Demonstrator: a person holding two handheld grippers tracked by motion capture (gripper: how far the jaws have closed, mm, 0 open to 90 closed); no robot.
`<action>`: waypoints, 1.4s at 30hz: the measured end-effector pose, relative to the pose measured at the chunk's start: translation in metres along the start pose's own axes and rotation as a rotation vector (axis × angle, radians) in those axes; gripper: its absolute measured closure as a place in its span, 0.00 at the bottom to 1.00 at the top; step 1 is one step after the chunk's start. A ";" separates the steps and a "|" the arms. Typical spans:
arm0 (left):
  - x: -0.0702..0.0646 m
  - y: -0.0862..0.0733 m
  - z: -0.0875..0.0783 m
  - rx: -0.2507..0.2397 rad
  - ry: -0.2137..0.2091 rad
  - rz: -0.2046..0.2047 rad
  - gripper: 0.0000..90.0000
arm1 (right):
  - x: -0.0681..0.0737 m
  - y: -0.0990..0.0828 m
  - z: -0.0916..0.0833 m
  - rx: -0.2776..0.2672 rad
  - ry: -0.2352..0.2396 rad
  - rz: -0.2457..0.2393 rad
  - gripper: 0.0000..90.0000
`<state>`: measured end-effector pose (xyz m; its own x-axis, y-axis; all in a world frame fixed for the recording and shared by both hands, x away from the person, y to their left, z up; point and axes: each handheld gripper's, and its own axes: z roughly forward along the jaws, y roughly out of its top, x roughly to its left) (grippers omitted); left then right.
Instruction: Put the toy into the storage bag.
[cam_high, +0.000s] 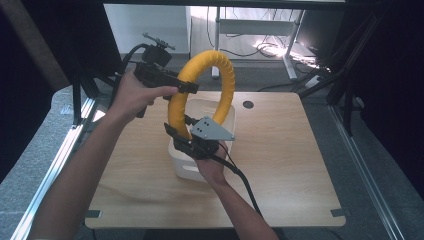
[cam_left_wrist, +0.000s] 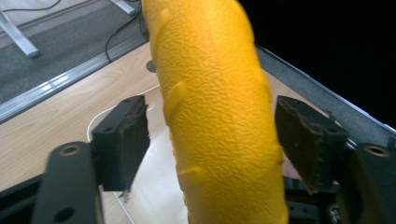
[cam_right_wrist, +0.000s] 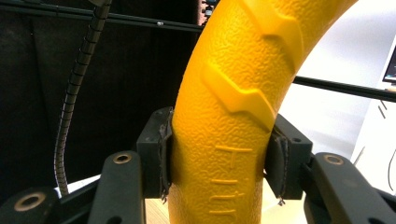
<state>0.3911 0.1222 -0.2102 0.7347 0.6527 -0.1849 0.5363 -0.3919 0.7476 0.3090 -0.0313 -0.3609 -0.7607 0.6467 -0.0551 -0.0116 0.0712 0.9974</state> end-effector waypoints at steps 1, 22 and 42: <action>0.001 0.000 0.001 0.004 -0.001 -0.004 0.36 | 0.000 0.000 0.000 0.000 -0.001 -0.001 0.55; -0.003 0.003 0.017 0.037 -0.001 -0.007 0.52 | -0.003 0.000 0.002 0.006 -0.001 0.000 0.54; -0.008 0.016 0.029 0.003 -0.013 -0.029 0.56 | 0.001 -0.002 -0.003 0.011 0.025 -0.023 0.39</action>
<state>0.4060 0.0921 -0.2150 0.7245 0.6550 -0.2147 0.5585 -0.3751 0.7399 0.3065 -0.0333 -0.3631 -0.7760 0.6260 -0.0766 -0.0222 0.0943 0.9953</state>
